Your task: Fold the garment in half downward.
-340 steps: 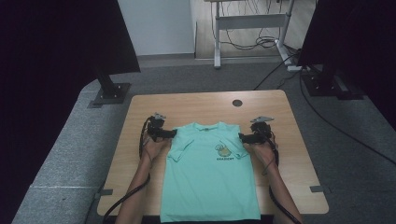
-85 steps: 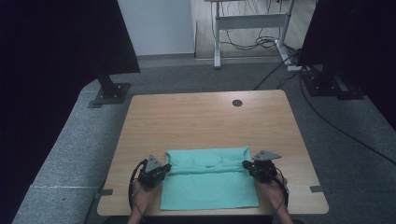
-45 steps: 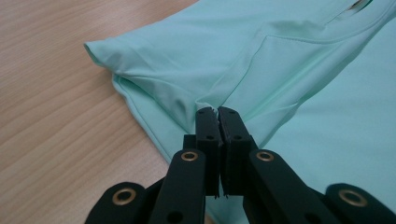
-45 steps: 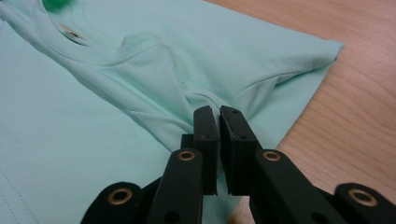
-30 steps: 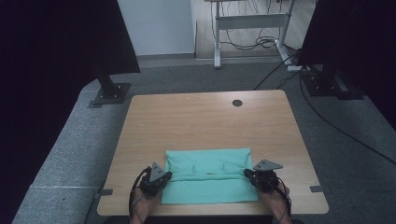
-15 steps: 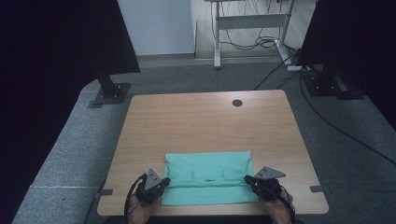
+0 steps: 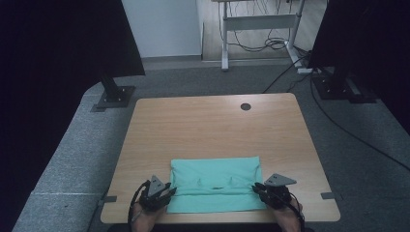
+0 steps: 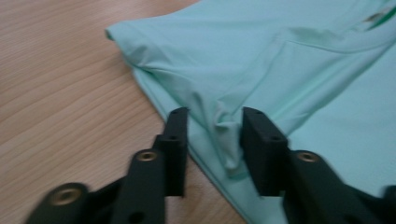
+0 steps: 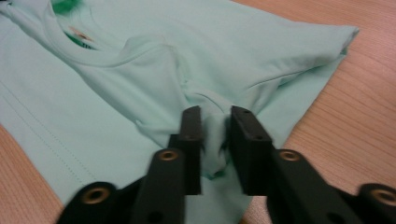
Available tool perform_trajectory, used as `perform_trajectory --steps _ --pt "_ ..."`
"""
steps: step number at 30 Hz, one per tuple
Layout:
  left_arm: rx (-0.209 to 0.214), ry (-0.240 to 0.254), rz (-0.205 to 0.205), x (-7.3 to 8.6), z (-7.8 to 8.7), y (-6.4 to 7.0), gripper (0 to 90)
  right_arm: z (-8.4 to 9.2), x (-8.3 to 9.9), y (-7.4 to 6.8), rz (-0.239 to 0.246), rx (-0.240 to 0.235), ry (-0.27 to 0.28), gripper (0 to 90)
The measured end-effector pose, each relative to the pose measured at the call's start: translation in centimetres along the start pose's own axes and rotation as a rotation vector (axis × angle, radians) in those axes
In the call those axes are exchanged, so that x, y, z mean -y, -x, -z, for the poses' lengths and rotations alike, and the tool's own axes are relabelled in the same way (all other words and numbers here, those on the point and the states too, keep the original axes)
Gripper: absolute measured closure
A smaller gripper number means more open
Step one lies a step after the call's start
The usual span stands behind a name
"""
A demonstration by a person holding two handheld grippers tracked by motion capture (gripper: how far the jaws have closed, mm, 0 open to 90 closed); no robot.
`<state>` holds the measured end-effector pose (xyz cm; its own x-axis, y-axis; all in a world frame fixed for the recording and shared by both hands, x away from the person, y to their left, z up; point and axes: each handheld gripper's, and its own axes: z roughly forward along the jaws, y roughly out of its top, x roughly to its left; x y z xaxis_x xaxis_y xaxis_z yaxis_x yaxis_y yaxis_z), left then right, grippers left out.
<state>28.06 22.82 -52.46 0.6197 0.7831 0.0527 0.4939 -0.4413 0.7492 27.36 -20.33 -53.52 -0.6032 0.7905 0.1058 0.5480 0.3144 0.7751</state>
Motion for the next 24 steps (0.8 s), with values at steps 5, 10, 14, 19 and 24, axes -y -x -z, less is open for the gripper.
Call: perform_trajectory --steps 5,10,14,19,24 --pt "-0.009 -0.006 0.032 -0.2 0.2 -0.8 35.8 0.2 -0.1 0.5 -0.038 0.011 0.014 43.1" --pt "-0.015 0.016 0.055 -0.8 0.4 -1.2 26.7 0.3 -0.3 0.9 -0.041 0.026 0.040 30.5" --pt "-0.027 0.033 0.070 -1.5 0.6 -1.5 21.7 0.3 -0.7 0.9 -0.026 0.040 0.053 25.4" --pt "0.004 0.040 0.067 -2.3 0.4 -1.2 20.6 0.1 -1.2 0.8 -0.017 0.041 0.067 21.5" --pt "0.073 0.029 0.035 -3.4 -0.8 -0.2 17.6 -0.3 -1.8 0.8 -0.009 0.041 0.074 18.8"
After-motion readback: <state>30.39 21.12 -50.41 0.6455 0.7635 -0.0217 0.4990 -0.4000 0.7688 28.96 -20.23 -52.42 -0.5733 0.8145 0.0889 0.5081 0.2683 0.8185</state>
